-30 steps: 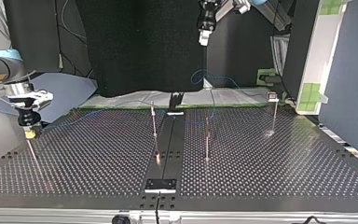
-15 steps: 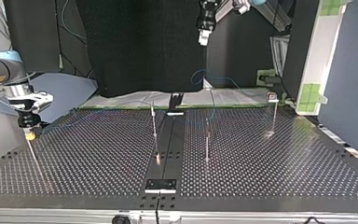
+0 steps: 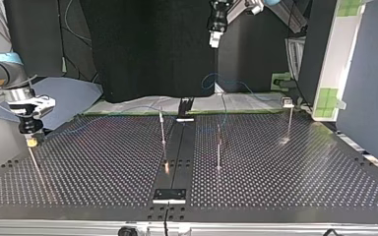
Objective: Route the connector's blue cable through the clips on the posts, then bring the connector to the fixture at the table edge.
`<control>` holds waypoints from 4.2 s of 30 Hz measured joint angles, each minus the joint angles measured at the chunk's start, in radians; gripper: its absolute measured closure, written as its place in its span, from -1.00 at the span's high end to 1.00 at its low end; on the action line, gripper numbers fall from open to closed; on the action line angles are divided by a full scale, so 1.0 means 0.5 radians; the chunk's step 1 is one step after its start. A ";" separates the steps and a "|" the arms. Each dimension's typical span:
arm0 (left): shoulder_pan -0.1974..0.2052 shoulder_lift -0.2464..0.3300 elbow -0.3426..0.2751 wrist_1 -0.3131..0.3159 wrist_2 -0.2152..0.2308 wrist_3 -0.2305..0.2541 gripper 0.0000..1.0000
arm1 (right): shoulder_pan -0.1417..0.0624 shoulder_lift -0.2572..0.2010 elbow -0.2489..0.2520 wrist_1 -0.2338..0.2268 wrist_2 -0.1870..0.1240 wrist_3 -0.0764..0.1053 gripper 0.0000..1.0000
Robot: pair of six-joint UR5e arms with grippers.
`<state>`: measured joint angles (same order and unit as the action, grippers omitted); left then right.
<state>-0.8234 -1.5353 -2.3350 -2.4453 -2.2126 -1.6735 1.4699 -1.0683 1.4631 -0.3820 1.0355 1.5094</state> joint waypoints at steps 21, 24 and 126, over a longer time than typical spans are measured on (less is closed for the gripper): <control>-0.002 -0.007 -0.002 0.000 -0.003 -0.003 1.00 | 0.000 0.018 0.000 0.016 0.000 0.000 0.98; -0.001 -0.007 -0.002 0.000 -0.003 -0.003 1.00 | 0.000 0.018 0.000 0.016 0.000 0.000 0.98; 0.014 -0.008 -0.002 0.006 -0.074 0.003 1.00 | 0.000 0.017 0.000 0.016 0.000 0.000 0.98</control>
<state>-0.8165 -1.5391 -2.3359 -2.4423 -2.2495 -1.6720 1.4699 -1.0595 1.4632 -0.3740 1.0356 1.5094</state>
